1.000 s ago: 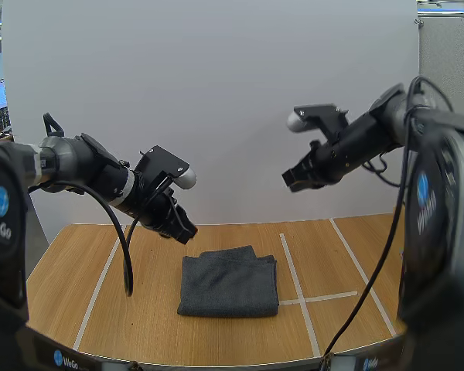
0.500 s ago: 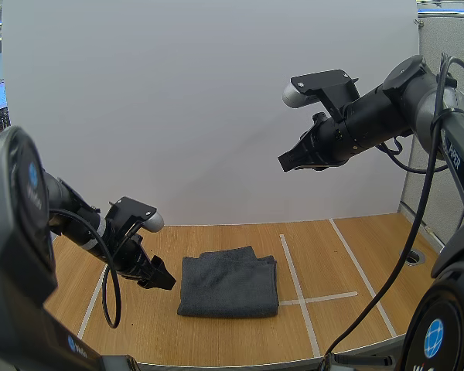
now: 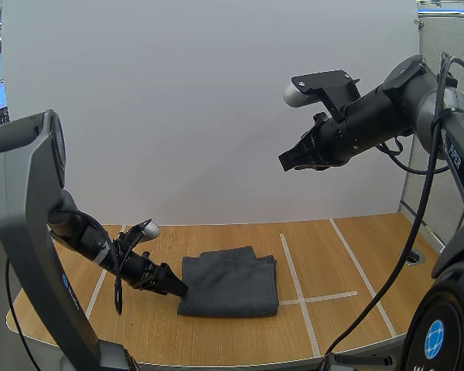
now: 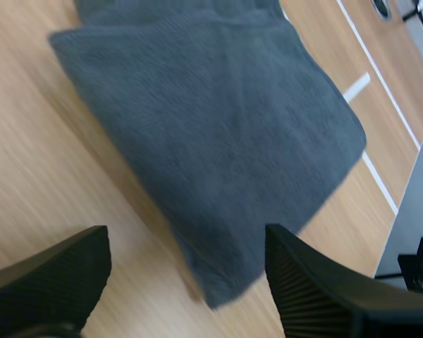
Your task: Fold the towel
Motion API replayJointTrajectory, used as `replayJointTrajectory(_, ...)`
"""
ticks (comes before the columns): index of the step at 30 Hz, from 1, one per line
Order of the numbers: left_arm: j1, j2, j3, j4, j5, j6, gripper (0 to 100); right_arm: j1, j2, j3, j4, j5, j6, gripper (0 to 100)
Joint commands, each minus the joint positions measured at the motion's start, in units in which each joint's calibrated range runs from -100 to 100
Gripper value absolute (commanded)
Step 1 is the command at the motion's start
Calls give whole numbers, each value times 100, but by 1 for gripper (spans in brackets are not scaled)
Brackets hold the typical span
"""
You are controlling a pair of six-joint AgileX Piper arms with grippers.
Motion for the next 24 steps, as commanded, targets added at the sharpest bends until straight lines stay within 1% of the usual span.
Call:
replayJointTrajectory(1, 26, 567, -437, -466, 234, -14, 100, -22, -69, -39, -104, 76, 23, 0)
replayJointTrajectory(10, 26, 1232, -1010, -886, 234, -124, 100, -22, -69, -39, -104, 76, 23, 0)
replayJointTrajectory(11, 6, 1307, -1065, -956, 234, -127, 100, -22, -69, -39, -104, 76, 23, 0)
replayJointTrajectory(15, -153, 1552, -1172, -1037, 234, -203, 100, -22, -69, -39, -104, 76, 23, 0)
replayJointTrajectory(19, -361, 1635, -1178, -1128, 234, -203, 100, -22, -69, -39, -145, 76, 23, 0)
replayJointTrajectory(22, -472, 1635, -1205, -1223, 234, -203, 100, -22, -69, -39, -186, 76, 23, 0)
replayJointTrajectory(24, -511, 1635, -1220, -1228, 234, -223, 100, -22, -69, -39, -204, 76, 23, 0)
